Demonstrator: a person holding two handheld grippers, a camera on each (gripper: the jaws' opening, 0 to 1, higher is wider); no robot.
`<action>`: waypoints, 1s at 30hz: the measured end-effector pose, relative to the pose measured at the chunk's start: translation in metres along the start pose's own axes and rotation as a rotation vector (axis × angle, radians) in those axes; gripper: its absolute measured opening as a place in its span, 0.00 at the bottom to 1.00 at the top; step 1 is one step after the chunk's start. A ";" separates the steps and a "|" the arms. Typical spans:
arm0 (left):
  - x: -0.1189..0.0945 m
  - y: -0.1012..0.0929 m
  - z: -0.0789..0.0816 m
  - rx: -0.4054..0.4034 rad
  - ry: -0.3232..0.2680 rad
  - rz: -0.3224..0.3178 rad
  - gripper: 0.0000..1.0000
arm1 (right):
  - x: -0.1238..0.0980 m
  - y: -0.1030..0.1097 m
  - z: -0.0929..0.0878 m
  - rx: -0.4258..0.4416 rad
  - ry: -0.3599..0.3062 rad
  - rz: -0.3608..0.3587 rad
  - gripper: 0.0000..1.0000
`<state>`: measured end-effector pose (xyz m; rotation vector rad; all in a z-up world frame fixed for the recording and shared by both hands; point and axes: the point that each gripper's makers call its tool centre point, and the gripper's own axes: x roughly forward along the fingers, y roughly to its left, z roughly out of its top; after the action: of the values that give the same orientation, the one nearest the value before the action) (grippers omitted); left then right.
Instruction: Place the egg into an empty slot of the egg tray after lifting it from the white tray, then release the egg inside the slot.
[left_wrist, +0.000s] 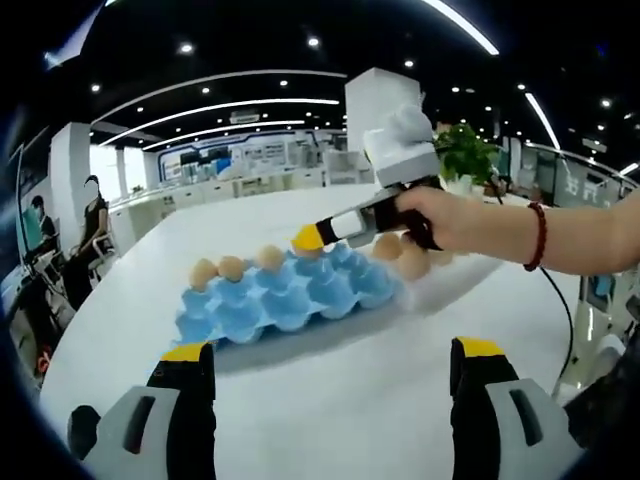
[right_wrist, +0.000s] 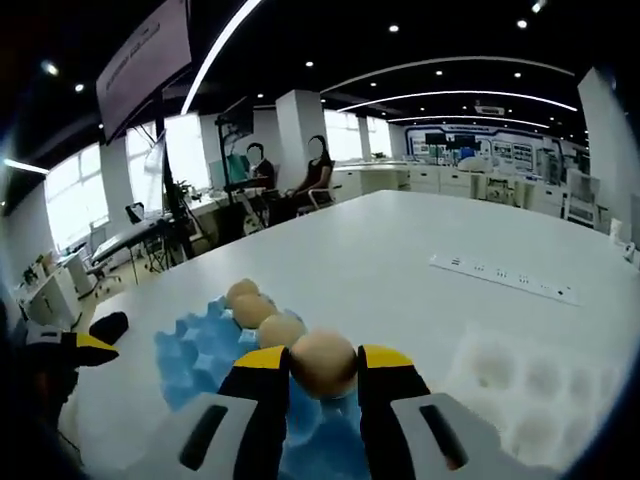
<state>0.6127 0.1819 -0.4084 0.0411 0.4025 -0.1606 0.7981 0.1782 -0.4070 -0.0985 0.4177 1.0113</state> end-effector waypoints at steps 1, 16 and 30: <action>0.000 0.000 0.000 0.000 0.002 0.001 1.00 | 0.001 0.000 0.000 -0.001 0.000 -0.001 0.28; 0.001 -0.008 -0.001 0.028 0.008 -0.013 1.00 | 0.007 -0.001 -0.013 0.008 0.078 -0.029 0.28; -0.001 -0.019 0.000 0.017 -0.004 -0.025 1.00 | 0.008 0.004 -0.012 0.001 0.082 -0.004 0.37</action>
<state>0.6081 0.1637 -0.4084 0.0526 0.3976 -0.1893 0.7942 0.1835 -0.4209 -0.1399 0.4929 1.0057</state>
